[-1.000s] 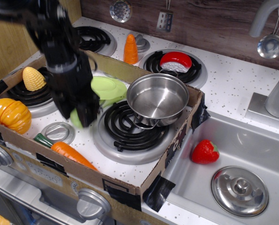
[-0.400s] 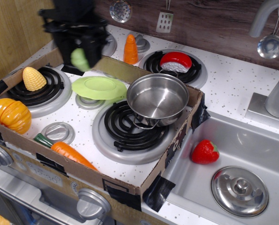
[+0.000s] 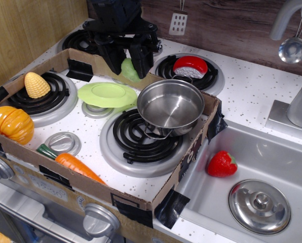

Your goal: Put broccoli in pot

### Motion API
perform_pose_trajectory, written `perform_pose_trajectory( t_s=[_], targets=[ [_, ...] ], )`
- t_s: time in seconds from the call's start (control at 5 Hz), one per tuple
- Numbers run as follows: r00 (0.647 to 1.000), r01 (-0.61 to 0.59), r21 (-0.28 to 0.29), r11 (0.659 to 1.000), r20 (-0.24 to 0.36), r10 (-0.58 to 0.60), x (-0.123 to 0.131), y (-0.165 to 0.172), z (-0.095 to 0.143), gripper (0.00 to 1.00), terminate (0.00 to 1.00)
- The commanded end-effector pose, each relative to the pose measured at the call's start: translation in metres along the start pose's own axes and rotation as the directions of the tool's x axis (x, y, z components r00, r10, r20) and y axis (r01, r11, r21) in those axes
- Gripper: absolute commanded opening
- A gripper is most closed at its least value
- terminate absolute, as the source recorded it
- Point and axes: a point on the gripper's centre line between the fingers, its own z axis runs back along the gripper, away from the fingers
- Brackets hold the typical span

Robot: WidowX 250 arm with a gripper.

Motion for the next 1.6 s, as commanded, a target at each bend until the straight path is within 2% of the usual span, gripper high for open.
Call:
perform_pose_trajectory(
  t_s=[0.0, 0.2, 0.4, 0.6, 1.2, 1.4],
  targets=[
    [0.998, 0.06, -0.045, 0.997, 0.025, -0.059, 0.021, -0.021, -0.011, 0.0, 0.0],
    [0.996, 0.079, -0.077, 0.994, 0.05, -0.076, 0.028, -0.035, -0.027, 0.0, 0.0],
    [0.994, 0.111, -0.091, 0.99, 0.035, -0.108, 0.037, -0.034, -0.039, 1.0, 0.0],
    [0.995, 0.099, -0.048, 0.994, 0.028, -0.098, 0.035, -0.029, -0.035, 1.0, 0.0],
    [0.995, 0.097, -0.037, 0.995, 0.029, -0.096, 0.028, -0.024, -0.029, 1.0, 0.0],
    [0.995, 0.097, -0.037, 0.995, 0.029, -0.096, 0.028, -0.024, -0.029, 1.0, 1.0]
  ],
)
